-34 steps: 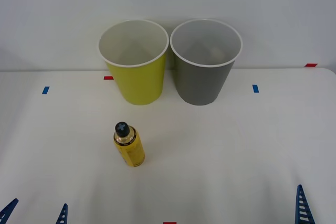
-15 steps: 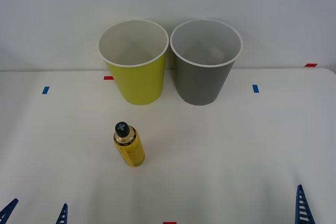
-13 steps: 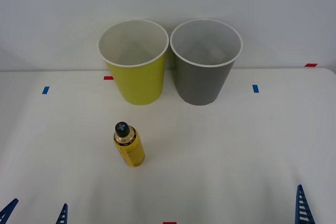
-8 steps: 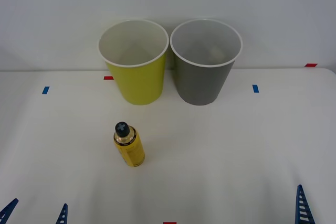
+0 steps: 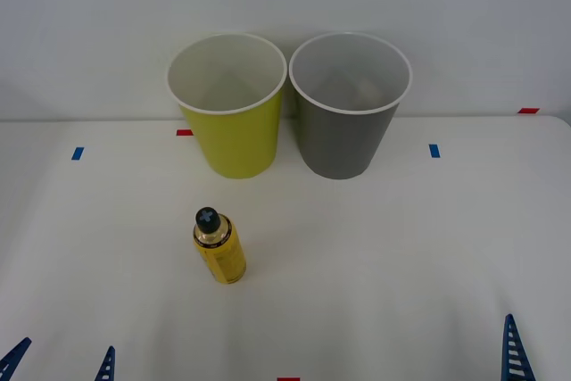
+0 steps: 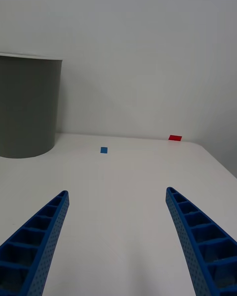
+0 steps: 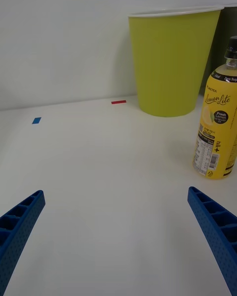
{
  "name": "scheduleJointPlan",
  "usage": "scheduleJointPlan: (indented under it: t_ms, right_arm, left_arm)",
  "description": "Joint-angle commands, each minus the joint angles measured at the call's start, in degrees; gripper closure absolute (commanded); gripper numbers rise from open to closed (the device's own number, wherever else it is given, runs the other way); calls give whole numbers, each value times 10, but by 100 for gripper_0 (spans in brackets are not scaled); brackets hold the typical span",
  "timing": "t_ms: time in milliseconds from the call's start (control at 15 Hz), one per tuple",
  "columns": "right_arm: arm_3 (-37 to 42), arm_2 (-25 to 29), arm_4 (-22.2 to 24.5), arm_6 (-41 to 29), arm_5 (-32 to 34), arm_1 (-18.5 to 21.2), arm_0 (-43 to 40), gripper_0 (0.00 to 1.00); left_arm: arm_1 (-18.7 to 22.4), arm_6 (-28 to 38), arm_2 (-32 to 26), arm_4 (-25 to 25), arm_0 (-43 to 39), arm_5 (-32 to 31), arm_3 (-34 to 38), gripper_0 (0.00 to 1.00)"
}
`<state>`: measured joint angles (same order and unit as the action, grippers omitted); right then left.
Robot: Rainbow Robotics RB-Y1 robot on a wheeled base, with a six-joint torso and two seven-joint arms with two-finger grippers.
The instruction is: Put cans in the gray bin and PET bottles in the light green bin.
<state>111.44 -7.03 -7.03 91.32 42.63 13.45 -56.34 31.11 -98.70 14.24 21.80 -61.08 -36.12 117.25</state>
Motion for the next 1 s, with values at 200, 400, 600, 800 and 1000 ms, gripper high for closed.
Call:
scheduleJointPlan:
  t_ms: [200, 400, 600, 800, 1000]
  right_arm:
    - [0, 0, 0, 0, 0, 0, 0, 35]
    - [0, 0, 0, 0, 0, 0, 0, 35]
    - [0, 0, 0, 0, 0, 0, 0, 35]
    - [0, 0, 0, 0, 0, 0, 0, 36]
    - [0, 0, 0, 0, 0, 0, 0, 36]
  left_arm:
    - [0, 0, 0, 0, 0, 0, 0, 0]
    - [0, 0, 0, 0, 0, 0, 0, 0]
    - [0, 0, 0, 0, 0, 0, 0, 0]
    - [-5, -1, 7, -4, 11, 9, -28, 0]
    - [23, 0, 0, -8, 11, 2, -18, 0]
